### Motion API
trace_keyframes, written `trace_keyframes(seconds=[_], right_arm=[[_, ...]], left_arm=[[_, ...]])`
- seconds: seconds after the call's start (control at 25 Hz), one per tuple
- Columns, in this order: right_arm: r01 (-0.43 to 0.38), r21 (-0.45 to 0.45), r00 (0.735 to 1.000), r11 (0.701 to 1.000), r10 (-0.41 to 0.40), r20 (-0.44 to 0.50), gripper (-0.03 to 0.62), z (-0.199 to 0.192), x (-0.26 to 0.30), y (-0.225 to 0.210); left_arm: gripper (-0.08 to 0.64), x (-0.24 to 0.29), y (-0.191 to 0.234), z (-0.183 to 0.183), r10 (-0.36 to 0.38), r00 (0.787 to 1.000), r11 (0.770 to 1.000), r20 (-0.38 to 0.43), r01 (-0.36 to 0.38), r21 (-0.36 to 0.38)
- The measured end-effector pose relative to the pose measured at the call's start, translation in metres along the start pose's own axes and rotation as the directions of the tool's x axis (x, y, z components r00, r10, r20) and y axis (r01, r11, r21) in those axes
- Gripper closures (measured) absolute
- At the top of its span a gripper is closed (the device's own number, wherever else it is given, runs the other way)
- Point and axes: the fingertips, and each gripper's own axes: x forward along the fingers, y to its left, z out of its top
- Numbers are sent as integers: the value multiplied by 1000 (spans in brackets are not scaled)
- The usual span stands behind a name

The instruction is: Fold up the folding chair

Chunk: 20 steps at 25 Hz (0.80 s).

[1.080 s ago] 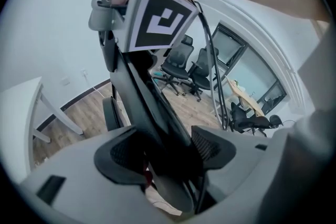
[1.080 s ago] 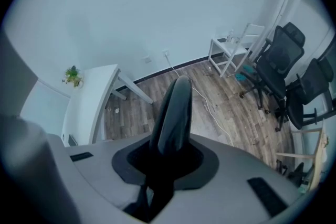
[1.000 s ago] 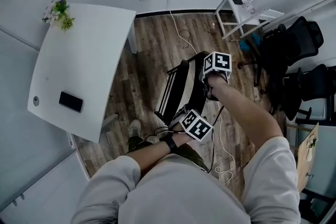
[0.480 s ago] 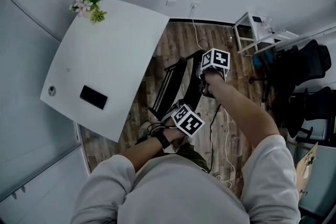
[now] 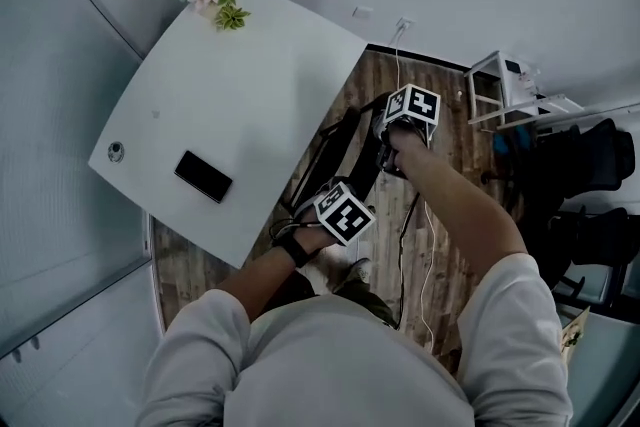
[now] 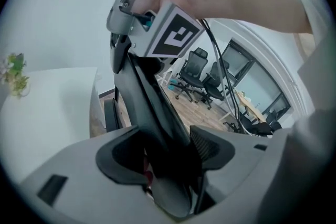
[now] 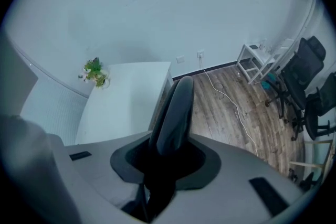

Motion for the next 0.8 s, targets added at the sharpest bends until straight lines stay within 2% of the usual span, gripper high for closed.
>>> trace_keyframes(seconds=[0.44,0.56,0.68,0.8], right_arm=[[-70,-7,998,998,70,7,431,18,30,75],[-110,-9,994,994,110,8,406,22,36,97],[-155,-43,988,987,156,8,371,23,40,115],[-207,-87,978,974,209,10,348,22,37,123]], left_arm=[[284,-37,68,-20,-20,1000,1000,5,20,-12],[284,-50,88,-19,-13,999,1000,39,13,-18],[285,-58,102,-22,-21,998,999,67,23,-38],[284,-62,107,-27,5,997,998,76,0,-60]])
